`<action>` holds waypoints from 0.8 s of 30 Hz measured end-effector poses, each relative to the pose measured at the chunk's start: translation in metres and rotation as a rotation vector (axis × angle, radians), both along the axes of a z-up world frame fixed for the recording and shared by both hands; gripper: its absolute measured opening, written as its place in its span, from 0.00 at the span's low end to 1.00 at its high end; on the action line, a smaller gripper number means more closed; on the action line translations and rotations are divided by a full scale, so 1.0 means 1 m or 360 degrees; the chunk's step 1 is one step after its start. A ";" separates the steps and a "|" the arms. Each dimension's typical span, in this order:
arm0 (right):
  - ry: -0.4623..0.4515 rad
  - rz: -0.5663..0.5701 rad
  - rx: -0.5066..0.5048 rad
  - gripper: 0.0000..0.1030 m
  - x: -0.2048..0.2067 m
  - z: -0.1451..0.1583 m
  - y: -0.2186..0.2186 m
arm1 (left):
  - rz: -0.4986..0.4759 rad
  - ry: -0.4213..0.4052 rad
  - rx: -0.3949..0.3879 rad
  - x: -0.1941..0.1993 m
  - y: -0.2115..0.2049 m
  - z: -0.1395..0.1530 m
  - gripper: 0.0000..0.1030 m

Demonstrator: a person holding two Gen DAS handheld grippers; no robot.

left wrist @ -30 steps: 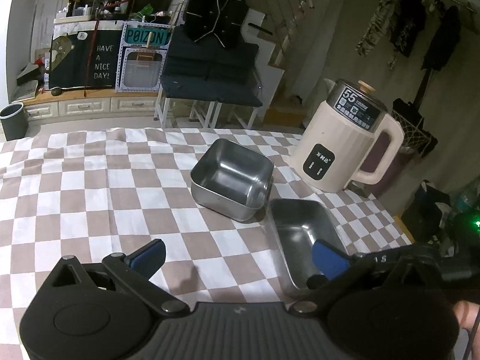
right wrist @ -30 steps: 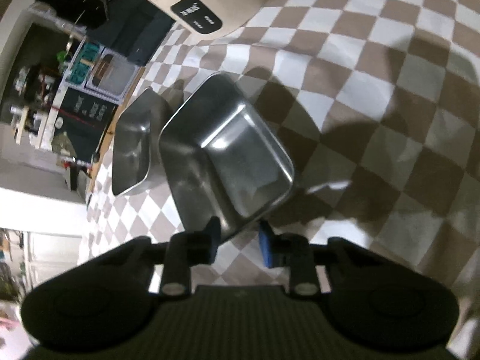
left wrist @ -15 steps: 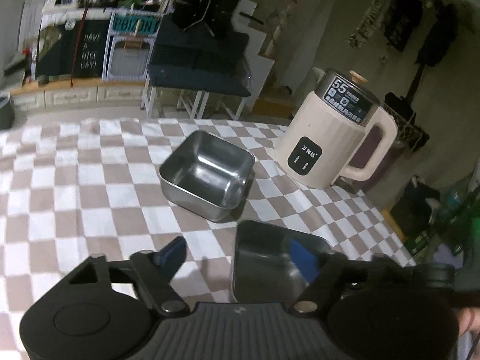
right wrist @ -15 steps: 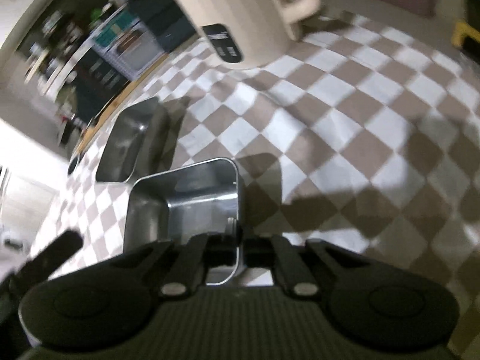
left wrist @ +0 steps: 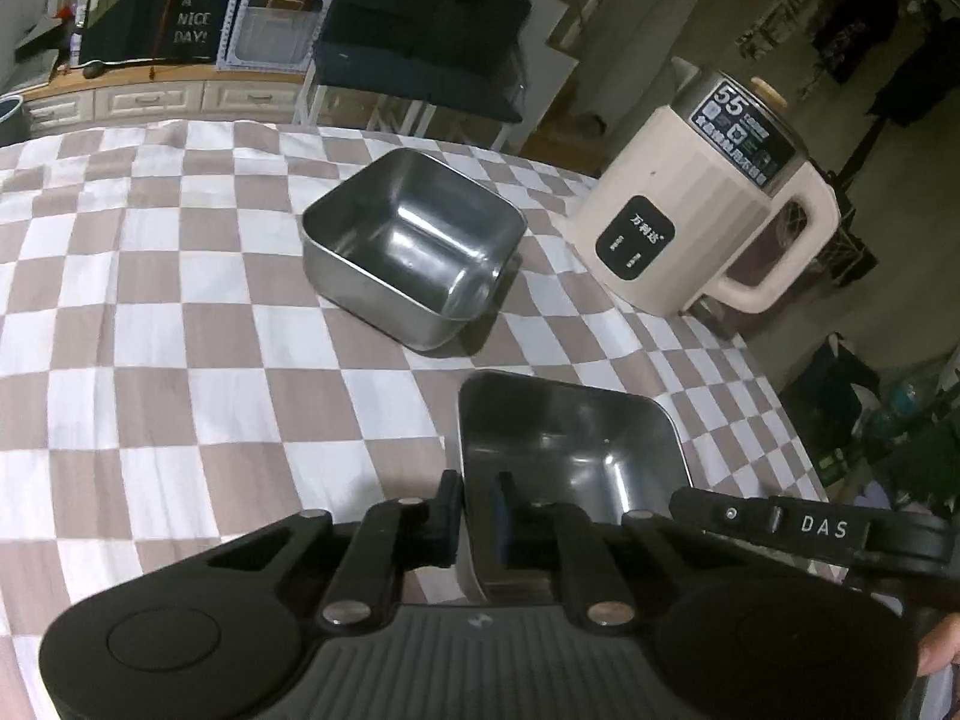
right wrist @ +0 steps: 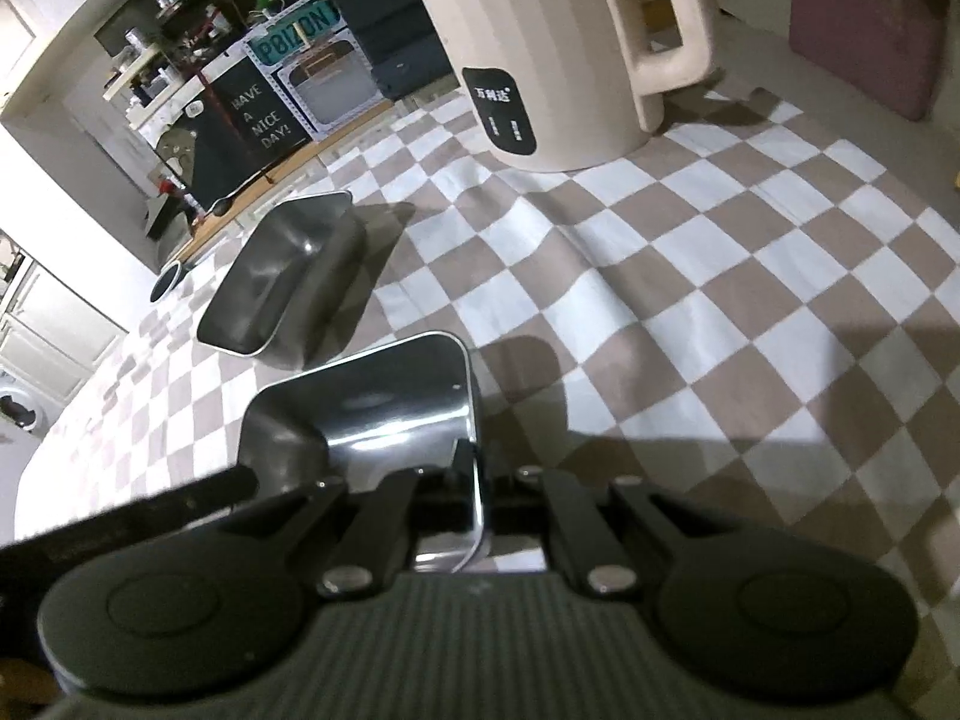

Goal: Organize plates and bowls
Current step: 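Lift the square steel container with both grippers and carry it toward the stacked bowls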

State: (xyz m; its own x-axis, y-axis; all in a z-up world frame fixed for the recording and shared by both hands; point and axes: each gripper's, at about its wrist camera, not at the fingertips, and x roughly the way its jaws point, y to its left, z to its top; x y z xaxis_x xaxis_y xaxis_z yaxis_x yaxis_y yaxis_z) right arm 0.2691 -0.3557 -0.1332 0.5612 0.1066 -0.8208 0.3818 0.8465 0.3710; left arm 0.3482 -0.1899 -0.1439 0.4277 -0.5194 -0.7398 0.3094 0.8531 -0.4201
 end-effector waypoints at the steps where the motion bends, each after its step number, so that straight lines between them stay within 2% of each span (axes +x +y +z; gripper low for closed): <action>1: 0.0004 0.0009 -0.0010 0.03 0.001 0.000 0.001 | 0.0018 -0.0001 0.0003 -0.003 0.001 0.001 0.11; 6: 0.0029 0.0085 0.0007 0.03 -0.006 0.000 0.009 | 0.0050 -0.0039 -0.0035 -0.025 0.016 0.015 0.11; 12: -0.0030 0.0164 -0.0024 0.04 -0.023 0.019 0.015 | 0.0061 -0.0067 -0.0073 -0.069 0.031 0.029 0.11; 19: 0.0010 0.0313 -0.0078 0.04 -0.046 0.025 0.025 | 0.0013 -0.0032 -0.0004 -0.114 0.031 0.017 0.13; 24: 0.0138 0.0381 -0.0177 0.05 -0.059 0.017 0.032 | -0.0022 -0.0014 -0.0021 -0.139 0.030 0.004 0.12</action>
State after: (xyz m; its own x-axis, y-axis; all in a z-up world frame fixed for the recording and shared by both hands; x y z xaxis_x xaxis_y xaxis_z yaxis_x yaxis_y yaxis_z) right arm 0.2101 -0.3238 -0.1167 0.4582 0.1341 -0.8787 0.1921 0.9502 0.2452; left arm 0.2093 -0.1604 -0.1396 0.4270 -0.5350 -0.7290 0.3249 0.8431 -0.4285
